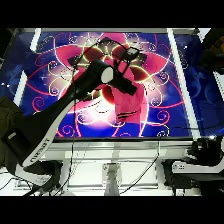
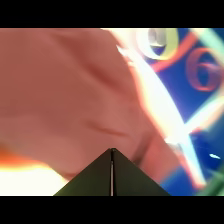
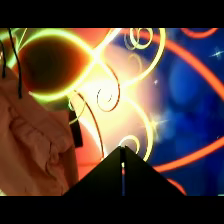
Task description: Fold the clothes and pants, and hang the long-sleeved shirts on hangers.
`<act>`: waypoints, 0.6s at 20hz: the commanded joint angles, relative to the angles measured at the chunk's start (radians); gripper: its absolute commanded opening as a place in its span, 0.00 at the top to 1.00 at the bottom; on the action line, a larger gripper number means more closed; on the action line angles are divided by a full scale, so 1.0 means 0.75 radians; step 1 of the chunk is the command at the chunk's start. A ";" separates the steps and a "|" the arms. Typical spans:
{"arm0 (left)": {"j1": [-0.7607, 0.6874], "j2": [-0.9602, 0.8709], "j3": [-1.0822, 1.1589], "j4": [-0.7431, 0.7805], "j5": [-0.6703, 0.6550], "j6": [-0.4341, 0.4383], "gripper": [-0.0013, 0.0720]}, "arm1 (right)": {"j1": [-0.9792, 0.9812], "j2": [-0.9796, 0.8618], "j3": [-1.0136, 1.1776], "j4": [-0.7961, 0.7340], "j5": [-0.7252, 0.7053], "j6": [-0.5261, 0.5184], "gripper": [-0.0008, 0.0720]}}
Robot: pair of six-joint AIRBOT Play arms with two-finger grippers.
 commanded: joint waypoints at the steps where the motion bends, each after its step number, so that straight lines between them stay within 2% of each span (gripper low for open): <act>1: 0.083 0.055 -0.002 0.165 -0.024 -0.005 0.98 | 0.001 -0.093 -0.053 0.358 0.091 -0.148 0.97; 3: 0.155 0.074 -0.023 0.165 -0.077 -0.005 0.98 | 0.020 -0.163 -0.140 0.639 0.148 -0.243 0.97; 4: 0.188 0.089 -0.062 0.165 -0.091 -0.006 0.98 | 0.037 -0.197 -0.186 0.693 0.157 -0.268 0.97; 7: 0.255 0.168 -0.260 0.140 -0.082 -0.010 0.98 | 0.113 -0.317 -0.301 0.670 0.098 -0.279 0.96; 8: 0.271 0.202 -0.341 0.110 -0.055 -0.010 0.98 | 0.145 -0.356 -0.327 0.669 0.053 -0.279 0.83; 9: 0.283 0.239 -0.426 0.072 0.004 -0.010 0.98 | 0.179 -0.392 -0.332 0.668 0.023 -0.279 0.59; 10: 0.294 0.269 -0.500 0.036 0.072 -0.020 0.98 | 0.216 -0.425 -0.332 0.670 -0.007 -0.279 0.50; 12: 0.326 0.305 -0.614 -0.018 0.181 -0.112 0.98 | 0.288 -0.473 -0.332 0.656 -0.061 -0.284 0.46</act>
